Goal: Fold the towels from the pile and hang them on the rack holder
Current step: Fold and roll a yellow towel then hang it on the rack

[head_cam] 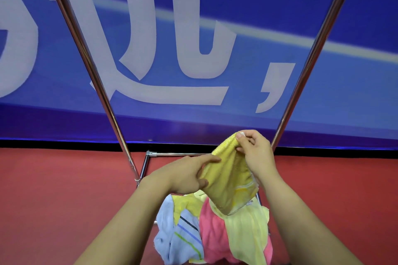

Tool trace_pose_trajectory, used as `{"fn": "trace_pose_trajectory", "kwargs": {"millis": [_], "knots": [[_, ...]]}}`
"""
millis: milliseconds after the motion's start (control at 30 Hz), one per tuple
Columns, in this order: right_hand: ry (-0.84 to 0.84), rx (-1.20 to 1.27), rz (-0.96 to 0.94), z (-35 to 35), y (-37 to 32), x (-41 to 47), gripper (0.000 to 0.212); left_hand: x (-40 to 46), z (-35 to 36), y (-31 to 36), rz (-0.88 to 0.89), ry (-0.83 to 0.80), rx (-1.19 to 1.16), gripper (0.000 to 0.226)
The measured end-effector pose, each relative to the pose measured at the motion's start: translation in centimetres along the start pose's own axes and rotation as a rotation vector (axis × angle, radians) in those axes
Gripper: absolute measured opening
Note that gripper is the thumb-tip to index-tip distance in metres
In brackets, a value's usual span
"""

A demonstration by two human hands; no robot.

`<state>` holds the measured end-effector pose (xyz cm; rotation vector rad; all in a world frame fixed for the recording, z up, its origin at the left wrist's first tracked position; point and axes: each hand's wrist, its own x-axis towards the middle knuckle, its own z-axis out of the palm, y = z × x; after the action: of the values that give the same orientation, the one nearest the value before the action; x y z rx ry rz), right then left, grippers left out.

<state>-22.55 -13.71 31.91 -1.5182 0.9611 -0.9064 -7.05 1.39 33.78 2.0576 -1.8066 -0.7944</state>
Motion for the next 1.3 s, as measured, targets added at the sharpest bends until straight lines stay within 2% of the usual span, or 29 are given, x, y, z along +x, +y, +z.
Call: {"fn": "trace_pose_trajectory", "kwargs": {"millis": [167,333,467,667,800,933,1167,1300], "knots": [[-0.099,-0.065,0.012,0.0,-0.9,-0.8,0.010,0.1,-0.1,-1.1,-0.123,0.099,-0.388,0.068],[-0.342,0.041,0.049,1.4,-1.3,-1.7,0.002,-0.2,-0.8,-1.1,-0.202,0.206,-0.650,0.065],[-0.454,0.062,0.046,2.0,-1.4,-2.1,0.002,-0.4,-1.1,-1.2,-0.210,0.249,-0.731,0.067],[-0.561,0.017,0.000,2.5,-1.4,-2.6,0.009,-0.4,-0.9,-1.5,-0.207,0.243,-0.712,0.072],[-0.592,-0.037,-0.014,2.7,-1.5,-2.8,0.005,-0.6,-1.0,-1.7,-0.197,0.229,-0.689,0.069],[-0.601,-0.095,-0.026,2.7,-1.3,-3.0,0.007,-0.9,-1.1,-2.0,-0.216,0.221,-0.721,0.076],[-0.516,-0.127,-0.014,3.2,-1.8,-3.7,0.039,-1.4,-1.3,-1.9,-0.202,0.210,-0.931,0.103],[-0.385,-0.236,-0.099,3.9,-1.3,-3.5,0.034,-1.1,-1.1,-1.7,-0.202,0.227,-1.032,0.089]]}}
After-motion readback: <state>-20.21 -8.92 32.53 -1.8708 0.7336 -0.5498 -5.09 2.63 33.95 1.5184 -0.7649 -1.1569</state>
